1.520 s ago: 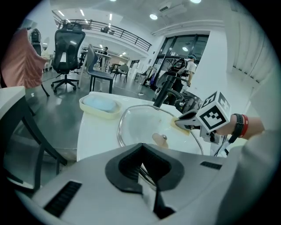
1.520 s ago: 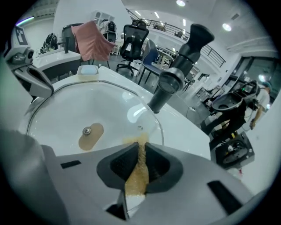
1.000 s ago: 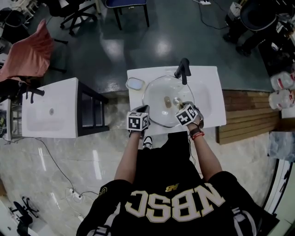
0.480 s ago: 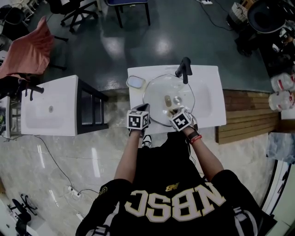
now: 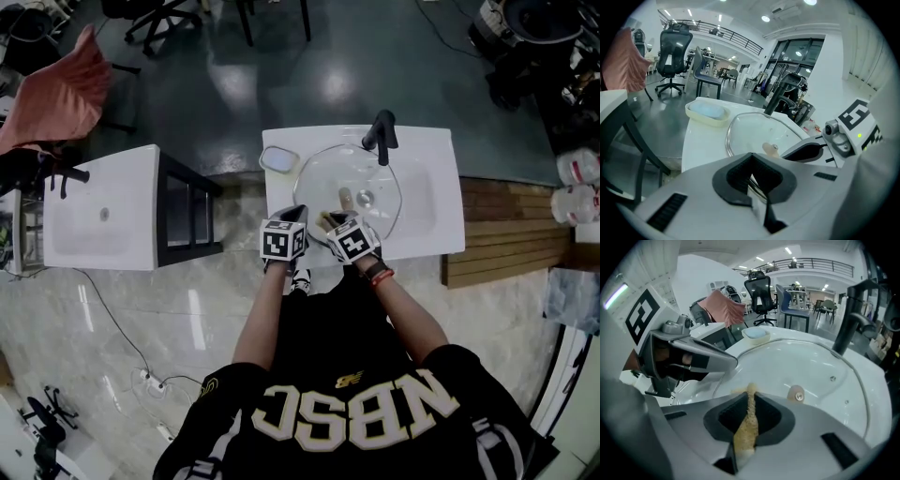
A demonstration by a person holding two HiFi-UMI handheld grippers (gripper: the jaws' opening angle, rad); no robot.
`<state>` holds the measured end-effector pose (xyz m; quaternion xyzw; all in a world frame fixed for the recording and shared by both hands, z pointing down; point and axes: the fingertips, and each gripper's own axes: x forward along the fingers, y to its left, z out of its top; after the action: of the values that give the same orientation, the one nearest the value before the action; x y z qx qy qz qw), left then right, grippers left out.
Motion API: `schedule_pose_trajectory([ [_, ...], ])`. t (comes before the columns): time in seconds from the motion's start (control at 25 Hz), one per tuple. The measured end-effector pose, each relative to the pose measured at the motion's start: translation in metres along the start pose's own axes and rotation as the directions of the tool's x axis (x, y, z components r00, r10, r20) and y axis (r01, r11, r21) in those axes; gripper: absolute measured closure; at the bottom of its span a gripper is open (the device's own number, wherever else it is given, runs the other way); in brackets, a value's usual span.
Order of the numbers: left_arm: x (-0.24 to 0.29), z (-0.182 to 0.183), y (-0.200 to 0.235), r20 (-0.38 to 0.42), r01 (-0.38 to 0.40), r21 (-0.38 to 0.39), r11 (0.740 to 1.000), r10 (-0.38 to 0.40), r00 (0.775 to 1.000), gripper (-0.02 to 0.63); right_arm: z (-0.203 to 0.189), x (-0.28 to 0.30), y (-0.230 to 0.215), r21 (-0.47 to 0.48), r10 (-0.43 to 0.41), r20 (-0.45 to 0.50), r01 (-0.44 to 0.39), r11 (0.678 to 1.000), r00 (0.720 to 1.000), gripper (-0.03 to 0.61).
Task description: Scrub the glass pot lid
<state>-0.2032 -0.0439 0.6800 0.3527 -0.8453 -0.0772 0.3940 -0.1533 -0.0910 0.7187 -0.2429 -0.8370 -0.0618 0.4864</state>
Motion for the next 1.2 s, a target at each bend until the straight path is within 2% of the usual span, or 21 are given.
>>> schedule_pose_trajectory([
  [0.36, -0.003, -0.001, -0.001, 0.0, 0.004, -0.015, 1.0, -0.003, 1.0, 0.601, 0.054, 0.017, -0.018, 0.014, -0.04, 0.094, 0.039, 0.999, 0.995, 0.528],
  [0.6, -0.002, -0.002, -0.001, 0.0, 0.011, -0.037, 0.999, -0.011, 1.0, 0.601, 0.079, 0.027, -0.048, 0.01, -0.122, 0.139, 0.122, 0.992, 0.983, 0.526],
  [0.88, -0.002, -0.002, -0.002, -0.002, 0.013, -0.034, 0.999, -0.014, 1.0, 0.601, 0.088, 0.032, -0.084, 0.037, -0.185, 0.168, 0.182, 0.983, 0.968, 0.523],
  [1.2, -0.003, -0.002, 0.0, -0.004, 0.017, -0.037, 0.999, -0.017, 1.0, 0.601, 0.076, 0.02, -0.126, 0.072, -0.279, 0.137, 0.271, 0.96, 0.95, 0.523],
])
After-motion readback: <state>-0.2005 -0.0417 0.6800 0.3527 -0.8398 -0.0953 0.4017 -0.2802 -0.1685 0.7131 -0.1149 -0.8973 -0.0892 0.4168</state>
